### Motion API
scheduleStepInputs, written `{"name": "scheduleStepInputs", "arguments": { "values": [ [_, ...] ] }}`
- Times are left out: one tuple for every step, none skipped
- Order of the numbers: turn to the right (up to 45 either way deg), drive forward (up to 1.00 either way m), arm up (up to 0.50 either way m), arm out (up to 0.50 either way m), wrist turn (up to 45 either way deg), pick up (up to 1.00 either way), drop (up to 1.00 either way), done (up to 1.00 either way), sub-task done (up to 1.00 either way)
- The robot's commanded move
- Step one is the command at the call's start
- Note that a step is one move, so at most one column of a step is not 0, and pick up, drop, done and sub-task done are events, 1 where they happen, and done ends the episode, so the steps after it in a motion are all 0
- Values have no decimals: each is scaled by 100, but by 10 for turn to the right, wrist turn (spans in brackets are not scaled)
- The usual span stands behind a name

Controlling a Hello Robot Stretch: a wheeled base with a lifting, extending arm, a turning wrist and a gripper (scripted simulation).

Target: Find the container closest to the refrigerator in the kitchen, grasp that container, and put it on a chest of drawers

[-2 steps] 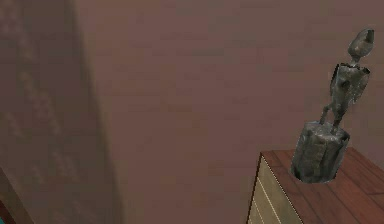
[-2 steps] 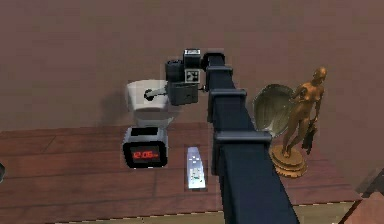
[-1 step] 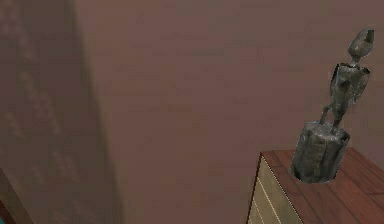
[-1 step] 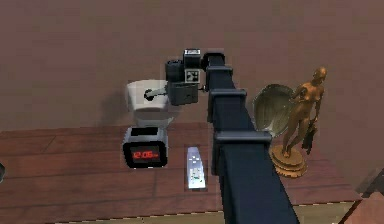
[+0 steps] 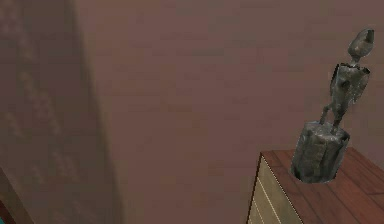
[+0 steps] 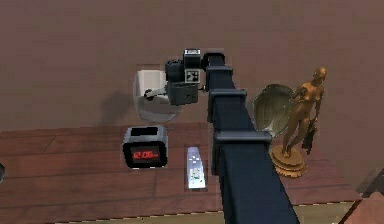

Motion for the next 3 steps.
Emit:
{"name": "scheduleStepInputs", "arguments": {
  "values": [
    [0, 0, 0, -10, 0, 0, 0, 0, 0],
    [0, 0, 0, 0, -450, 0, 0, 0, 0],
    [0, 0, 0, 0, -450, 0, 0, 0, 0]
  ]
}}
